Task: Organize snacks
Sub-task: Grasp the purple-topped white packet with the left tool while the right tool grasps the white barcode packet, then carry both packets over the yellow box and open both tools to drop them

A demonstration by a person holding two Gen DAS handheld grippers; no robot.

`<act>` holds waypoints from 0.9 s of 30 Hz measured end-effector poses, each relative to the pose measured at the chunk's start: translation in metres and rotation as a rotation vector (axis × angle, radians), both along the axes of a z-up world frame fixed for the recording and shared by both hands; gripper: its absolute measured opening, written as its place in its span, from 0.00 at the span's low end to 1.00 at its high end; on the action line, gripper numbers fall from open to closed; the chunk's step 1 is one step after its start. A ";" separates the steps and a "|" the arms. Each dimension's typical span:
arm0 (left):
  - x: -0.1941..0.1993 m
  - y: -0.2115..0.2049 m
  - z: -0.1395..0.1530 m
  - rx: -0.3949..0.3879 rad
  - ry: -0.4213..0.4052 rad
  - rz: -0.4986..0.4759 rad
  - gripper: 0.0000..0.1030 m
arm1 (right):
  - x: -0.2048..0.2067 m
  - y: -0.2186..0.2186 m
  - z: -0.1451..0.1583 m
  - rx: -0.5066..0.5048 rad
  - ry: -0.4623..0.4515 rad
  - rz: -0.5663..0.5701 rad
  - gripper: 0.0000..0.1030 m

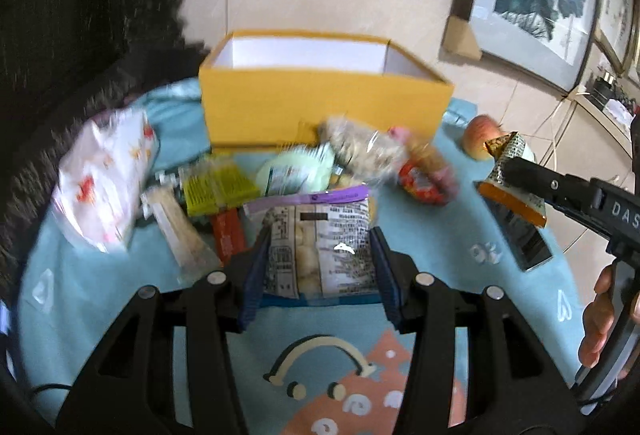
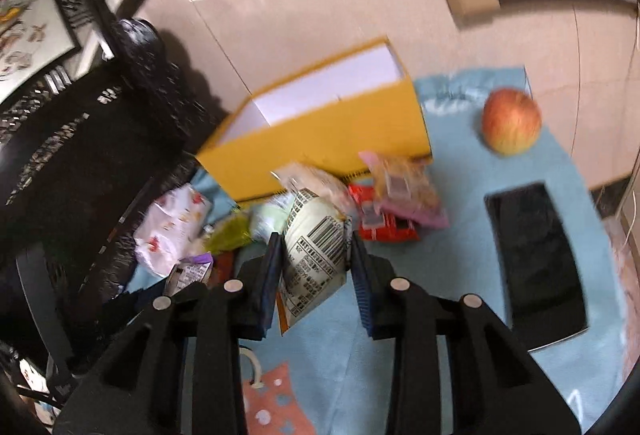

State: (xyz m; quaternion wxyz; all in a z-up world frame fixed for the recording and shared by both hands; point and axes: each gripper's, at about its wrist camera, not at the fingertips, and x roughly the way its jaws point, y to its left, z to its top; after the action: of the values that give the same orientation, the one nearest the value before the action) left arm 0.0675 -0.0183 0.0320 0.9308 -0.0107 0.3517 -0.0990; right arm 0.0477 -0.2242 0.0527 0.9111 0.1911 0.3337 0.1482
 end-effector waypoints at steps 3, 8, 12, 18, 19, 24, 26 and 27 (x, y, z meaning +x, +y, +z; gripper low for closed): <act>-0.002 -0.008 0.023 0.036 -0.034 -0.035 0.48 | -0.012 -0.008 0.025 -0.019 -0.063 -0.009 0.33; 0.012 -0.011 0.058 0.026 -0.049 -0.047 0.48 | -0.008 -0.019 0.057 -0.082 -0.121 -0.034 0.33; 0.045 -0.014 0.089 0.039 -0.089 -0.019 0.48 | 0.012 -0.020 0.078 -0.114 -0.183 -0.068 0.33; 0.120 -0.007 0.092 -0.012 -0.040 0.037 0.48 | 0.079 -0.003 0.071 -0.173 -0.192 -0.074 0.33; 0.132 -0.006 0.089 -0.015 -0.032 0.048 0.48 | 0.094 0.000 0.066 -0.168 -0.186 -0.065 0.33; 0.188 -0.007 0.066 0.000 0.006 0.056 0.48 | 0.153 0.011 0.046 -0.221 -0.166 -0.047 0.33; 0.208 -0.009 0.055 0.001 0.012 0.060 0.51 | 0.171 0.020 0.035 -0.282 -0.184 -0.042 0.35; 0.215 -0.009 0.051 -0.011 0.016 0.069 0.55 | 0.176 0.024 0.030 -0.312 -0.199 -0.039 0.36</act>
State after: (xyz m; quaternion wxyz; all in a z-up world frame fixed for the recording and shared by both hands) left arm 0.2828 -0.0278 0.0826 0.9308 -0.0290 0.3579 -0.0686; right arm 0.2239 -0.1998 0.0828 0.9609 0.0384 0.2570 0.0951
